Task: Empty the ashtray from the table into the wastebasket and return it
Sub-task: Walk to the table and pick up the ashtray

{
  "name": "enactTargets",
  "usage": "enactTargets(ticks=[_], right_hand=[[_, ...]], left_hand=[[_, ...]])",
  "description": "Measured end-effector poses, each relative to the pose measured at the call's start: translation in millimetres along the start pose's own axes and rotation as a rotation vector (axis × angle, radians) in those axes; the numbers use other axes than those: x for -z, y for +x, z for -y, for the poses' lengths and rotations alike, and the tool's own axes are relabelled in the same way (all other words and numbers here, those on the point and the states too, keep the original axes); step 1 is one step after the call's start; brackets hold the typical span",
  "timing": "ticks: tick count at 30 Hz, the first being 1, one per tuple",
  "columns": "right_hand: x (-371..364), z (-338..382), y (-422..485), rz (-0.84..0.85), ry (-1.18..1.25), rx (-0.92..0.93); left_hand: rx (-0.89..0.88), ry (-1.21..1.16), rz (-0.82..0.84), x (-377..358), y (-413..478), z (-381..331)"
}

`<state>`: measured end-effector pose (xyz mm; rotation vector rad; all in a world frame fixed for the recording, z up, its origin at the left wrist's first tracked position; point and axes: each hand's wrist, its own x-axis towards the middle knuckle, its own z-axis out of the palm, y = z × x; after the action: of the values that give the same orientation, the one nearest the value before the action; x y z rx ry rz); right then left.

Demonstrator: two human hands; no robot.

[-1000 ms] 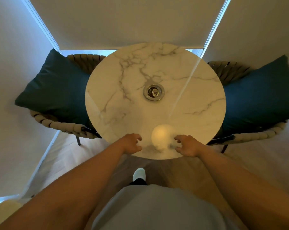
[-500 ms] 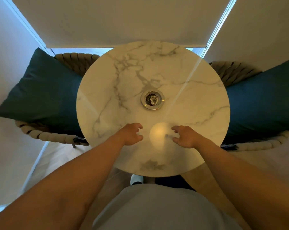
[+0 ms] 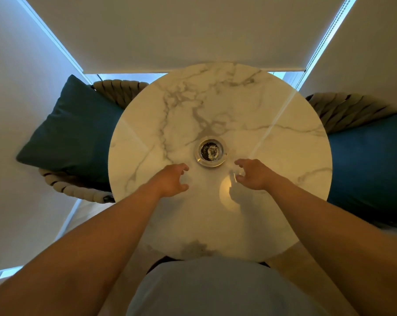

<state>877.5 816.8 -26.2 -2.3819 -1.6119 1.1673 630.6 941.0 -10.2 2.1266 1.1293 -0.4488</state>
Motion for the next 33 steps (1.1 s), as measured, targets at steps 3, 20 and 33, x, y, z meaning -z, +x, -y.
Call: enactTargets(ticks=[3,20,33], right_hand=[[7.6,4.0,12.4,-0.010,-0.004,-0.003],[-0.6,8.3,74.6,-0.166,-0.081,0.056],[-15.8,0.6,103.6,-0.133,-0.061,-0.067]], left_hand=[[-0.013,0.012,0.008,8.8,14.0,2.5],[-0.172,0.192,-0.118,22.1,108.3,16.5],[-0.136,0.166,-0.171,-7.8,138.8,12.2]])
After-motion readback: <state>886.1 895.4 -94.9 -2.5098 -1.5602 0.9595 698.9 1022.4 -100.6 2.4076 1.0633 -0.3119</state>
